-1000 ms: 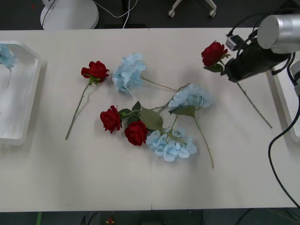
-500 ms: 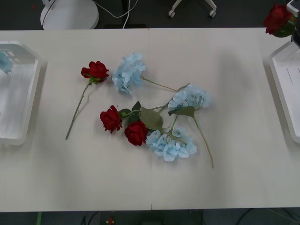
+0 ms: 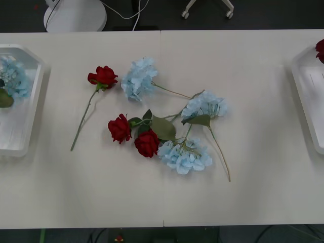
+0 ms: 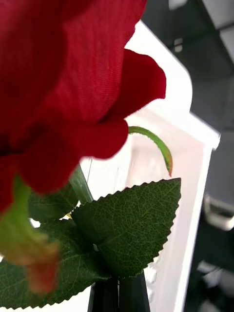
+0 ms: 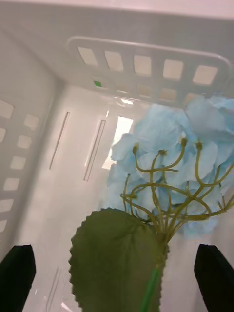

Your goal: Put the red flowers into the right box and the blue flowers into the left box

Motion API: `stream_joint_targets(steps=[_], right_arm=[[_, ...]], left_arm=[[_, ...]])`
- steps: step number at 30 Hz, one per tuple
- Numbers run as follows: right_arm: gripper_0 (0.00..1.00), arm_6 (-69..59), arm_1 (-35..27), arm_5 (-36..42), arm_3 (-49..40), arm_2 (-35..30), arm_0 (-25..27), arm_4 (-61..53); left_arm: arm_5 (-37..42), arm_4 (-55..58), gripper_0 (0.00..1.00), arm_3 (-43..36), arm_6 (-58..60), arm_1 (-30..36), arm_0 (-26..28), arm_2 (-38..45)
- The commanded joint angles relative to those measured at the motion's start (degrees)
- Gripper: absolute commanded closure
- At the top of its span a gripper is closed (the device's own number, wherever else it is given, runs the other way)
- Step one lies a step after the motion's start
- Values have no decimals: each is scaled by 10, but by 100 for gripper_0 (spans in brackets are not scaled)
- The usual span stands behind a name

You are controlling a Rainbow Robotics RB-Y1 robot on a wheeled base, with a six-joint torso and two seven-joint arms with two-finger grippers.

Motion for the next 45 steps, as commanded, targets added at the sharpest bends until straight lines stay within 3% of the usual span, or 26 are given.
stream_joint_targets(steps=[1, 7, 13, 14, 17, 21, 23, 31, 37, 41, 45], right_arm=[[100, -63, -13, -8, 19, 4, -19, 10], [100, -144, -3, -23, 18, 3, 18, 10], [100, -191, 1, -50, 18, 4, 42, 21], [94, -191, 1, -49, 16, 2, 42, 21], [62, -186, 1, -49, 18, -8, 45, 22], [37, -171, -3, -49, 11, -8, 44, 22], [29, -146, -7, -45, -3, -8, 45, 21], [24, -72, -33, 108, -137, -9, 45, -91], [21, -64, -40, 279, -267, -7, 47, -310], [13, -68, -41, 330, -335, 40, 47, -418], [7, -76, -45, 326, -402, 97, 57, -485]], left_arm=[[67, 35, 0, -80, 3, 32, 2, 3], [149, 155, 0, -226, 1, 26, 45, 2], [180, 258, 0, -311, -5, -11, 81, -20], [178, 273, 0, -312, -6, -16, 86, -29], [162, 303, 0, -312, -15, -23, 100, -73], [137, 290, 0, -312, -19, -30, 109, -139], [127, 269, 0, -312, -21, -39, 109, -168], [96, 211, 0, -310, -11, -59, 109, -260], [43, 197, 0, -246, -3, -75, 87, -309], [-15, 189, 0, -160, -2, -90, 57, -347], [-55, 181, 0, -106, -2, -97, 41, -365]])
